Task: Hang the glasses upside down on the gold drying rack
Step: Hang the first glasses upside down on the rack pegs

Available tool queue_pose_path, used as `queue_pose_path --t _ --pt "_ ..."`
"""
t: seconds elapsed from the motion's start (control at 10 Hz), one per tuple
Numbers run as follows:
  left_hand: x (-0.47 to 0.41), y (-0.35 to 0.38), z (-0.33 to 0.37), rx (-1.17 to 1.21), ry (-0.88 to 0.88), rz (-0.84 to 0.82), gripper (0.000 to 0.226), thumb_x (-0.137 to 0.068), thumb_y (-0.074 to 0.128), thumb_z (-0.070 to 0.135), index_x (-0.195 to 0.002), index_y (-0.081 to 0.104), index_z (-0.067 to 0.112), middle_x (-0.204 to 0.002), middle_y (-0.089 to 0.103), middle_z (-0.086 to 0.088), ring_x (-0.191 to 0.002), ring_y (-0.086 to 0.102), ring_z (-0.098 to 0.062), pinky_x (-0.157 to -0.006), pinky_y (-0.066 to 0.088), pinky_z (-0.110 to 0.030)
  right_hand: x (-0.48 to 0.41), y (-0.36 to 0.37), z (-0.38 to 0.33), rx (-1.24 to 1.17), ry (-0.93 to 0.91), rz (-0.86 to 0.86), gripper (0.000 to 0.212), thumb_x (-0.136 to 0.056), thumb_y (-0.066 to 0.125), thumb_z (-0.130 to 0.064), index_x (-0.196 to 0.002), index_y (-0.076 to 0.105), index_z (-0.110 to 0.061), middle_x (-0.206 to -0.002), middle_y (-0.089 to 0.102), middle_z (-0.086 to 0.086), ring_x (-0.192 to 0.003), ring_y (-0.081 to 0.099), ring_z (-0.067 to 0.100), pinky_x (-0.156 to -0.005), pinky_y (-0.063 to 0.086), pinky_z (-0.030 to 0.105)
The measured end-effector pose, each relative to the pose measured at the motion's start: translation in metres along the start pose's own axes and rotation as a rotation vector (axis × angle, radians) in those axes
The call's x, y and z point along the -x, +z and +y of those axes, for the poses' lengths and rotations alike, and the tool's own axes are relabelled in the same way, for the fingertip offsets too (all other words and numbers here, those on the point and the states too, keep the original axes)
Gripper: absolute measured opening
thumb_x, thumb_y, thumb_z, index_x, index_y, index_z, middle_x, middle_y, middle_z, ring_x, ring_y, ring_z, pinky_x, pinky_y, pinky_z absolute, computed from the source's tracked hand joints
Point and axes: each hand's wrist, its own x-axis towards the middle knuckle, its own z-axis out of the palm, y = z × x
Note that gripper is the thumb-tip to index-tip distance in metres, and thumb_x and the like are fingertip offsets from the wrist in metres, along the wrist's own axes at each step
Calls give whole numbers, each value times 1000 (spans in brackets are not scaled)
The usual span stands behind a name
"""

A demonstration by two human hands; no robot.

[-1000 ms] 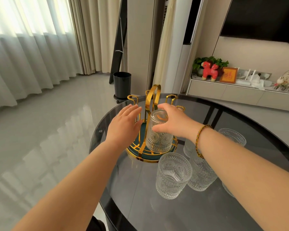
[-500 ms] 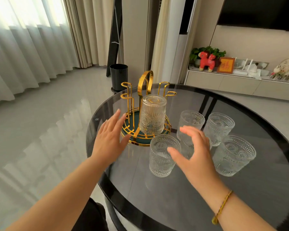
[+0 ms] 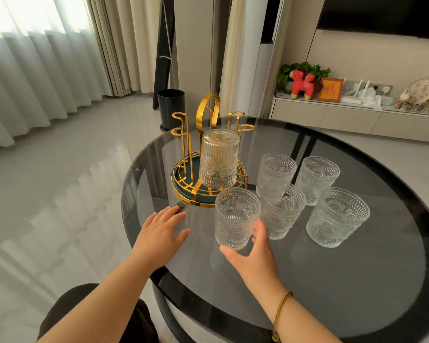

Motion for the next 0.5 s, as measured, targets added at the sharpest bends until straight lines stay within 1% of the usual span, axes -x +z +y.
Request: queue_pose_path --t 0.1,0.2,0.3,0.4,0.5 --pt "1 1 -1 -2 -2 4 52 -90 33 46 -137 23 27 -152 20 2 -141 10 -17 -116 4 -37 -10 7 -5 -32 36 40 94 -57 78 -26 -133 22 -19 -133 37 -2 -120 35 9 -97 28 18" --pt "0 1 -1 1 -8 4 52 -90 33 48 -137 23 28 -153 18 3 -142 9 -16 -116 4 -37 -17 11 -8 -44 38 73 95 -56 79 -26 -131 20 -23 -124 36 -8 -113 35 6 -92 28 16" --pt "-1 1 -2 2 -8 4 52 -90 33 48 -137 23 29 -153 19 4 -141 9 -16 -116 4 -37 -20 15 -7 -4 41 91 88 -57 78 -26 -126 23 -23 -117 38 -9 -107 40 9 -86 33 19" --pt "-1 1 -2 4 -12 1 52 -90 33 48 -137 22 29 -153 18 4 -141 9 -16 -116 3 -36 -21 17 -5 26 45 120 82 -57 78 -28 -121 26 -20 -115 43 -5 -102 44 11 -81 36 21" --pt "0 0 -2 9 -12 0 52 -89 33 49 -137 23 29 -153 18 4 -141 9 -16 -116 3 -36 -20 16 -6 19 50 116 78 -56 78 -27 -117 29 -20 -112 43 -7 -103 47 13 -76 38 16"
